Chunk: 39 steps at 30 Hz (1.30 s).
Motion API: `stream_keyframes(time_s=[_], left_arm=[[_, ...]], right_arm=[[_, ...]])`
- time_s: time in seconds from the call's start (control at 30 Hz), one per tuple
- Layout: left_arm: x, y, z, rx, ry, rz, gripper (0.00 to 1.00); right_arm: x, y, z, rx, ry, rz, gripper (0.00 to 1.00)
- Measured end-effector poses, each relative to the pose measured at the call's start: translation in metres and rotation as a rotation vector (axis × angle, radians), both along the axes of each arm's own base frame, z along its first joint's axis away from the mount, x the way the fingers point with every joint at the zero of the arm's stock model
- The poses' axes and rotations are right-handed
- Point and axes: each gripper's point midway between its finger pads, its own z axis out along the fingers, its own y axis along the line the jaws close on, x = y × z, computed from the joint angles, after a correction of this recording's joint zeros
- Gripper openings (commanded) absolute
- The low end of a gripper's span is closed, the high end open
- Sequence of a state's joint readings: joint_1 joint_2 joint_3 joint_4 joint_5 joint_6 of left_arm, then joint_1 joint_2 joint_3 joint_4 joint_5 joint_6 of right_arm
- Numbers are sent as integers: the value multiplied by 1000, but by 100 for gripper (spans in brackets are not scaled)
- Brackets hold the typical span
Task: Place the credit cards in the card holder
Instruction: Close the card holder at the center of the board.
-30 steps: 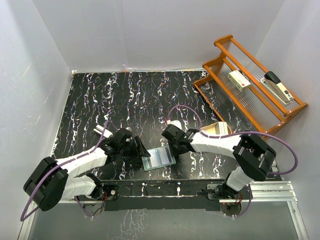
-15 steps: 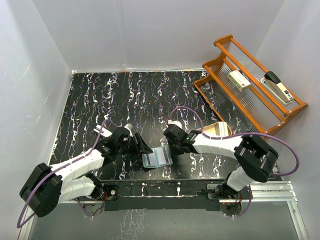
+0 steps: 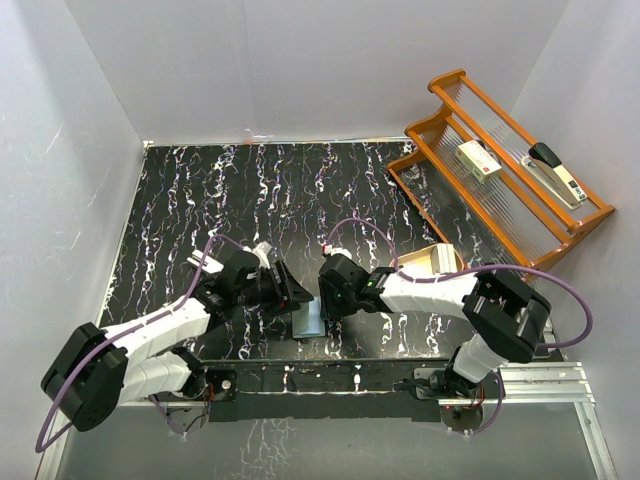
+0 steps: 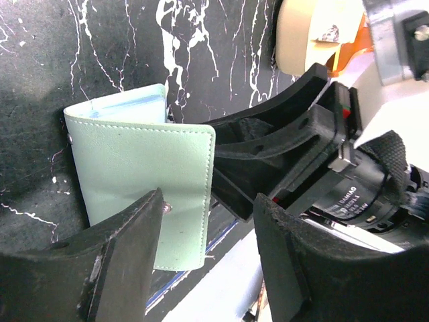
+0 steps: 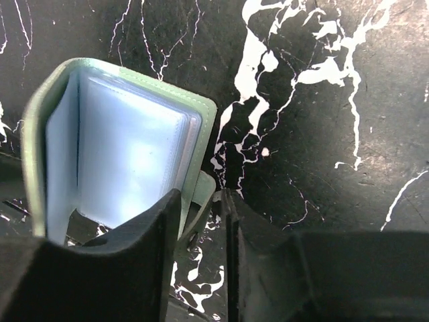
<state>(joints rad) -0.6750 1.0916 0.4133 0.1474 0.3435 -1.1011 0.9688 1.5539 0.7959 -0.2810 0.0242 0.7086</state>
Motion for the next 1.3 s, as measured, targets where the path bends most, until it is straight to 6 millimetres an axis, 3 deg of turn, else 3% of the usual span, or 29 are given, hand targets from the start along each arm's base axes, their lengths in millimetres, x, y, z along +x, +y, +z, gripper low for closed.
stream_keyframes(time_s=[0.17, 0.3, 0.6, 0.7, 0.83, 1.3], left_arm=[[-2, -1, -9, 15, 22, -17, 49], [-3, 1, -12, 31, 24, -21, 34], [-5, 6, -23, 77, 35, -29, 31], [-5, 9, -28, 108, 46, -26, 20], [-4, 12, -37, 148, 59, -24, 13], [-7, 19, -61, 219, 121, -17, 12]], right_arm=[[1, -11, 1, -44, -12, -14, 31], [0, -18, 6, -59, -20, -23, 28], [0, -16, 23, -18, -41, -25, 19], [-2, -15, 23, -12, -33, -21, 17], [-4, -11, 24, 15, -25, -14, 15], [-7, 6, 35, 106, -3, -7, 16]])
